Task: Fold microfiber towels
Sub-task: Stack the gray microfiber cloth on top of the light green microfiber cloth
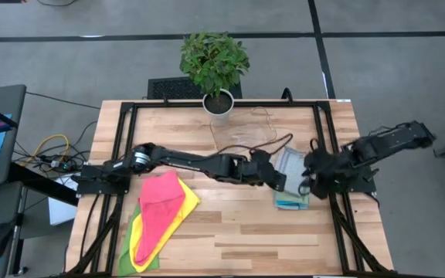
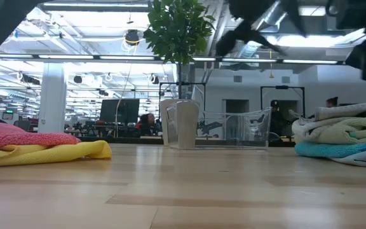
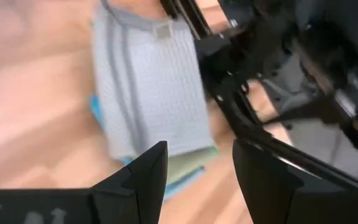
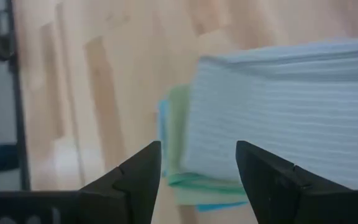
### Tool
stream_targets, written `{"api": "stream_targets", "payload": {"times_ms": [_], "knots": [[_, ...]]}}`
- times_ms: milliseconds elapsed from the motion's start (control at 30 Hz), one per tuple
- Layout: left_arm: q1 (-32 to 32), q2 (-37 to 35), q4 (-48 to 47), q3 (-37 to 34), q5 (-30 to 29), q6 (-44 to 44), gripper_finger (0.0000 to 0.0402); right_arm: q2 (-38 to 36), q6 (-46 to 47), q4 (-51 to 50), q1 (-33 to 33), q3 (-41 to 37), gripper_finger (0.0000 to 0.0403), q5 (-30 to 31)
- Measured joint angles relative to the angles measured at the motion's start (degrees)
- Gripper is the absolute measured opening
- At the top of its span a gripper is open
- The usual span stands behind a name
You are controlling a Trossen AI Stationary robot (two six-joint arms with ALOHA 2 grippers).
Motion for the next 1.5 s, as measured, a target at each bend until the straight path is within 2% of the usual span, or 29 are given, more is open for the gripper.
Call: {"api": "stream_targets", "payload": {"times_ms": [133, 233, 400, 567, 900, 1033, 1200, 1500], "knots": [[-0.2, -0.7, -7.0, 0.0, 0.6, 3.0, 0.0174, 1.8, 4.6, 3.5, 9.8, -2.4, 0.0233, 2.7], [-1.1, -0.5, -9.6, -0.1, 2.4, 2.0, 0.0174, 5.8, 7.2, 3.0, 14.9, -2.6, 0.0233, 7.2], [-1.5, -0.6, -10.1, -0.1, 2.5, 2.8, 0.0174, 11.2, 12.2, 2.9, 19.9, -2.7, 0.0226, 16.4], [-1.5, -1.2, -11.0, 0.0, 3.1, 3.8, 0.0174, 15.6, 13.2, 3.7, 22.9, -2.7, 0.0206, 19.1], [-1.6, -1.2, -11.2, -0.8, 1.2, 5.9, 0.0174, 21.2, 15.3, 4.2, 23.7, -2.7, 0.0222, 21.6], [-1.6, -1.2, -11.4, -3.8, 1.0, 5.2, 0.0174, 22.7, 16.6, 4.4, 23.7, -2.7, 0.021, 24.2], [-2.0, -1.0, -10.7, -7.0, 3.5, 2.8, 0.0173, 23.0, 14.4, 6.2, 24.6, -2.7, 0.0201, 22.3], [-3.0, -1.1, -9.8, -7.6, 1.5, 2.3, 0.0173, 27.6, 13.8, 5.4, 25.1, -2.7, 0.0247, 22.5]]}}
